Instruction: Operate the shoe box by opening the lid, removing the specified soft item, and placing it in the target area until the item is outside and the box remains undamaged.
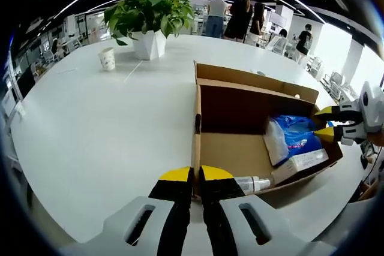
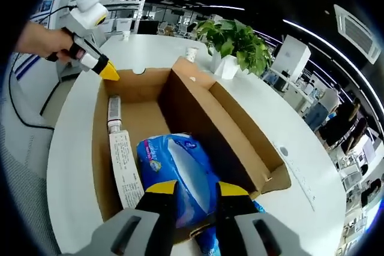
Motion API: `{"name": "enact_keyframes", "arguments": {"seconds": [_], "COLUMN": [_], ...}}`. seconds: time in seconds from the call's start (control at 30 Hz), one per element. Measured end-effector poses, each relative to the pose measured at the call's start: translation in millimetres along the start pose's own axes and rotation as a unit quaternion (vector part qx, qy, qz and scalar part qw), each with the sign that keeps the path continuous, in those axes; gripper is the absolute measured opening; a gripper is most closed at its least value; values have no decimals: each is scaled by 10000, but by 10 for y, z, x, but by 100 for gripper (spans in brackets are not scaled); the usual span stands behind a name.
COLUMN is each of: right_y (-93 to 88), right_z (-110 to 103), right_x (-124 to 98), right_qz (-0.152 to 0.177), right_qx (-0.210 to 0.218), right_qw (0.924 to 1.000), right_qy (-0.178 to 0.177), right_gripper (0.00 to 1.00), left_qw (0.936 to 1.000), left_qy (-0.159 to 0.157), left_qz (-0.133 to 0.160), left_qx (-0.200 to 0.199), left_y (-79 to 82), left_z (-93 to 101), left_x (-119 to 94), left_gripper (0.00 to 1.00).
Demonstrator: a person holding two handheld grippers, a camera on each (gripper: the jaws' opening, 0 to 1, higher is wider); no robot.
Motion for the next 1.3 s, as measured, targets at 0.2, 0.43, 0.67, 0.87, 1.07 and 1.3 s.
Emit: {"name": "enact_keyframes", "arguments": {"seconds": [0.2,0.43,0.67,0.87,1.07,1.3], "right_y": [-6,-41,-58,-51,-34,12], "right_z": [37,102,137,133,128,118], "right_x": [-57,-129,-105,-25,70,165], "right_qz": [168,320,374,371,333,233], "right_qx": [-296,-487,-596,-746,-863,-1021], "right_qw": [9994,9983,9975,9965,9957,9945], "right_qy": [-52,-75,-115,-118,-38,100], "right_gripper": [18,15,11,8,8,6], "left_qw": [10000,9999,9999,9999,9999,9999], "left_qy": [12,48,46,56,53,58], "left_qz": [-25,-35,-33,-35,-33,-36], "left_qx": [38,123,133,121,92,107], "left_y": [2,-11,-21,-22,-22,-22], "left_z": [2,19,35,42,44,48], "left_x": [0,-11,-14,-15,-16,-20], "left_gripper": [3,3,3,2,2,2]}}
Point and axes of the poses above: the point that each gripper's makers call its tool centre point, and the gripper's own axes: x roughly forward along the fingers, z roughly to its right, y roughly out of its top, the point moved 8 cm from there along -x, roughly backward along the fingers, and after that the axes turned 6 degrees about -x, right-handed, at the moved point
